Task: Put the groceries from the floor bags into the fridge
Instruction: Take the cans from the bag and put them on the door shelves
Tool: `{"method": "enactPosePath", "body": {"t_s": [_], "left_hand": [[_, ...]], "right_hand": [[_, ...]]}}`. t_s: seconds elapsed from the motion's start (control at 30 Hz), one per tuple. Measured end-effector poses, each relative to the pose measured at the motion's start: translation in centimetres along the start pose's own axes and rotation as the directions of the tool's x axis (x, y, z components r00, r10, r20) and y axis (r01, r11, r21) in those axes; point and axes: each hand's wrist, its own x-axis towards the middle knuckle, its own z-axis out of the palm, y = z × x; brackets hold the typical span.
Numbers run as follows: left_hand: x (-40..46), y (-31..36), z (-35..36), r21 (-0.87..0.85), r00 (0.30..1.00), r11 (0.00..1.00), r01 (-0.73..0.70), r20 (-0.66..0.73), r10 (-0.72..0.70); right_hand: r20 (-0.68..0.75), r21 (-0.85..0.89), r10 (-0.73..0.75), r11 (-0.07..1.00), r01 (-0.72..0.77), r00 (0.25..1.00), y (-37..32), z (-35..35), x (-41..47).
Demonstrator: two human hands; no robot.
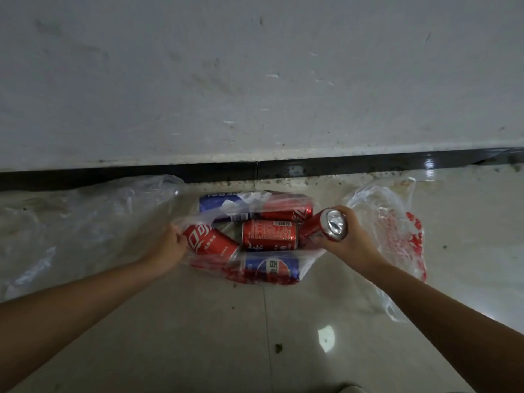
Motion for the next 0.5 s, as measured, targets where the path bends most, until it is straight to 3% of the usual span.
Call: {"method": "enactPosePath", "body": {"t_s": [0.1,0.2,0.3,0.4,0.5], "left_hand": [[0.3,1.3,-0.1,-0.322,0.991,0.942,0.095,0.122,-0.059],[0.8,2.7,-0.1,-0.408,0.960,0.890,0.204,0.263,-0.099],[1.4,4.1,0.3,-0.497,0.925,0.792,0.355,0.309,-0.220],[1.4,4.8,0.9,-0.664,0.926,0.645,0.377,0.270,-0.263],[1.0,5.4,0.9,-0.803,0.929,0.468,0.369,0.311,-0.198]], "right_hand": [[0.035,0.006,0.044,0.999,-0.044,0.998,-0.1,-0.7,0.7],[0.113,-0.072,0.075,0.995,-0.067,0.991,-0.9,-1.0,1.3],[0.172,-0.310,0.088,0.950,-0.030,0.981,-1.9,-0.9,1.9],[0.254,-0.607,0.069,0.788,0.104,0.965,-3.4,-0.9,2.2],[0.320,-0.773,0.073,0.597,0.216,0.944,-4.4,-0.2,1.9]]}}
